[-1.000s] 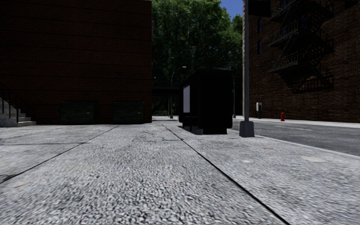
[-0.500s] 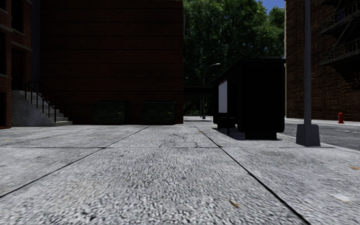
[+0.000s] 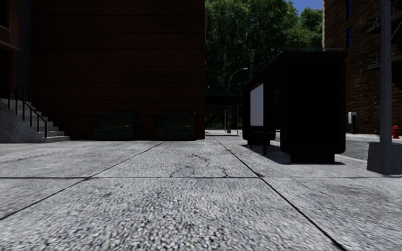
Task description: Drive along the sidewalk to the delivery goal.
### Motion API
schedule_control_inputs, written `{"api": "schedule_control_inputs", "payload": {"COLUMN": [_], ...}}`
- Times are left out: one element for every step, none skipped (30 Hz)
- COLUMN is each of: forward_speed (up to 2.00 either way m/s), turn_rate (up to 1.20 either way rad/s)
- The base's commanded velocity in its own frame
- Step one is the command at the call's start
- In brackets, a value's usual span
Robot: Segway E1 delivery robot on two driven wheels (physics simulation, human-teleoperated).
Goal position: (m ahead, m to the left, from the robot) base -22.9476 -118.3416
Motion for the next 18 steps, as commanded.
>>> {"api": "schedule_control_inputs", "payload": {"forward_speed": [2.0,2.0,2.0,2.0,2.0,2.0,2.0,2.0,2.0,2.0,2.0,2.0,2.0,2.0,2.0,2.0,2.0,2.0], "turn_rate": [0.0,0.0,0.0,0.0,0.0,0.0,0.0,0.0,0.0,0.0,-0.02,-0.13,-0.15,-0.14,0.0,0.0,0.0,0.0]}}
